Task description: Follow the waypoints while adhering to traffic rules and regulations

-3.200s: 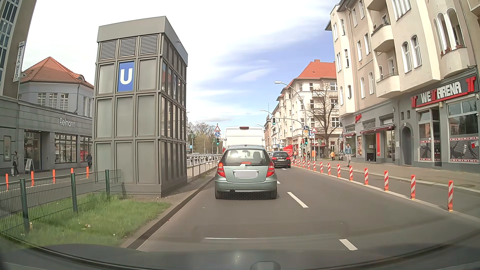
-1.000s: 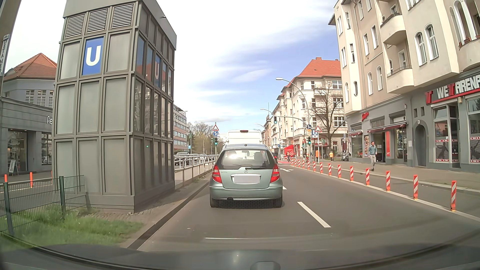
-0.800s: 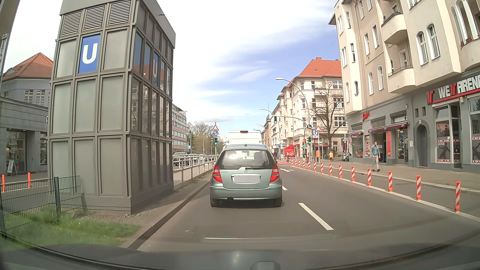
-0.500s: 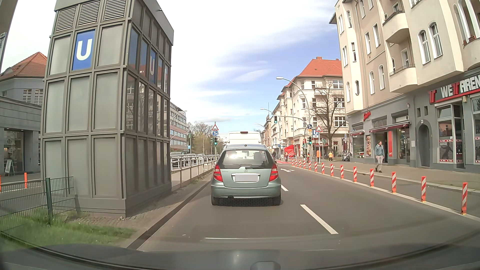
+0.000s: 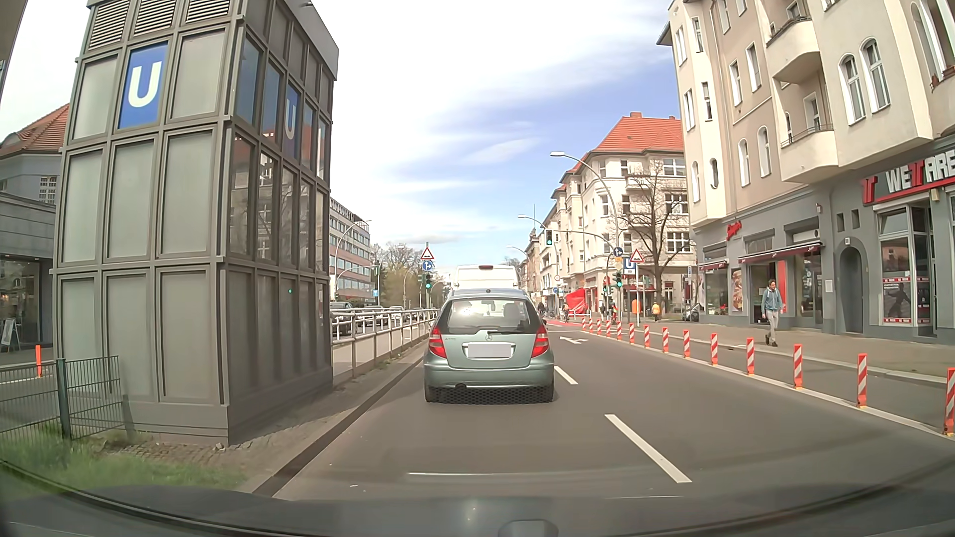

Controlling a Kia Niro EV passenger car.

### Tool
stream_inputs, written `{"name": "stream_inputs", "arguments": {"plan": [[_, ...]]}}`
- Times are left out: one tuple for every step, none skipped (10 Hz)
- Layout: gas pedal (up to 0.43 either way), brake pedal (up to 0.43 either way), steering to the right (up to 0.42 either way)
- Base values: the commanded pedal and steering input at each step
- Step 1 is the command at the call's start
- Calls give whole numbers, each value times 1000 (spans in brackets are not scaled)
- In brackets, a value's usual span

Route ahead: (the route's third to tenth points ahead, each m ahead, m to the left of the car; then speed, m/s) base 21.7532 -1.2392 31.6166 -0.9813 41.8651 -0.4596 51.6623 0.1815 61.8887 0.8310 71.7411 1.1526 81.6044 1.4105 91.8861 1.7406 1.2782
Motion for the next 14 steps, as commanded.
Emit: {"name": "stream_inputs", "arguments": {"plan": [[150,0,0],[189,0,0],[197,0,0],[209,0,0],[220,0,0],[240,0,1],[248,0,0],[248,0,1],[248,0,0],[248,0,1],[248,0,0],[248,0,0],[248,0,0],[248,0,0]]}}
